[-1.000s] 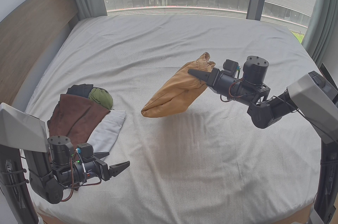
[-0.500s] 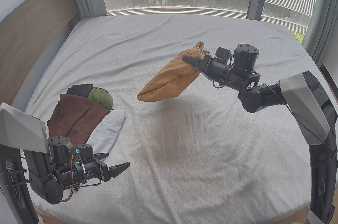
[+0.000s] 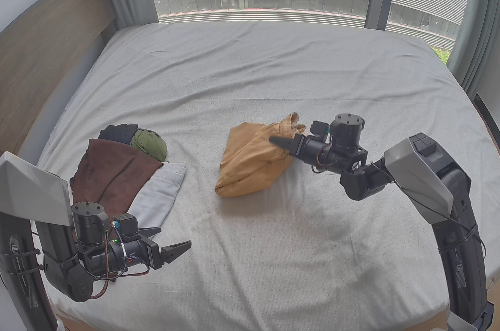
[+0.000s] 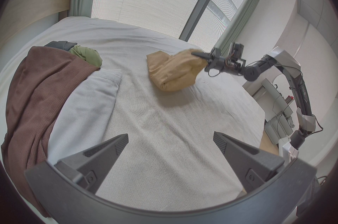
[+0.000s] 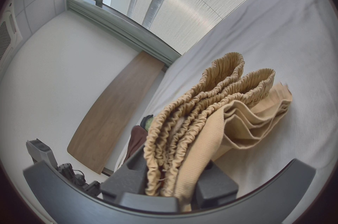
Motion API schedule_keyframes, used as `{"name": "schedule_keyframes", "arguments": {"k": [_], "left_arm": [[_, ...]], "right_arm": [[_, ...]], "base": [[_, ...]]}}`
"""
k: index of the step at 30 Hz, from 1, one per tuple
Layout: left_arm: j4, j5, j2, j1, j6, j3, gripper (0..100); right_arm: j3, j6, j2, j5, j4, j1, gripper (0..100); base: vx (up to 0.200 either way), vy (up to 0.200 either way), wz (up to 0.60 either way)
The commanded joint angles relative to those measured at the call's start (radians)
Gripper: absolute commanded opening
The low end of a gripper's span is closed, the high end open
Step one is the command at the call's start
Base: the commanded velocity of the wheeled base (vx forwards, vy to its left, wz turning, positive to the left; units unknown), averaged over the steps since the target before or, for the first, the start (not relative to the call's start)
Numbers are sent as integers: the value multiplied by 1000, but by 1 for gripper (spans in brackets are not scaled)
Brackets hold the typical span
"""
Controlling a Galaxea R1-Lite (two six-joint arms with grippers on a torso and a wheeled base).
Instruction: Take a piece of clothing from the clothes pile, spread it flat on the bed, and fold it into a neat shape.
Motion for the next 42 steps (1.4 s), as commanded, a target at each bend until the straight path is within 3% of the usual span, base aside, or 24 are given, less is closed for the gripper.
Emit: {"name": "schedule_keyframes", "arguments": {"k": [1, 9, 22, 23, 27, 36, 42], "left_arm": [[0, -1, -3, 6, 0, -3, 100], [0, -1, -3, 0, 0, -5, 100], [0, -1, -1, 2, 0, -8, 100], [0, -1, -3, 2, 0, -7, 100], [0, -1, -6, 5, 0, -8, 100], [0, -1, -8, 0, 0, -11, 100], [0, -1, -18, 3, 0, -13, 100]], "right_arm": [[183, -12, 1, 0, -101, -28, 0], [346, -11, -11, -5, -231, -56, 0], [386, -12, 47, -11, -334, -50, 0], [389, -12, 48, -14, -339, -50, 100], [415, -29, 38, -17, -340, -66, 100], [505, -51, -103, -16, -357, -181, 100], [508, -37, -243, -14, -345, -185, 100]], "base": [[0, 0, 0], [0, 0, 0], [0, 0, 0], [0, 0, 0], [0, 0, 0], [0, 0, 0], [0, 0, 0]]}}
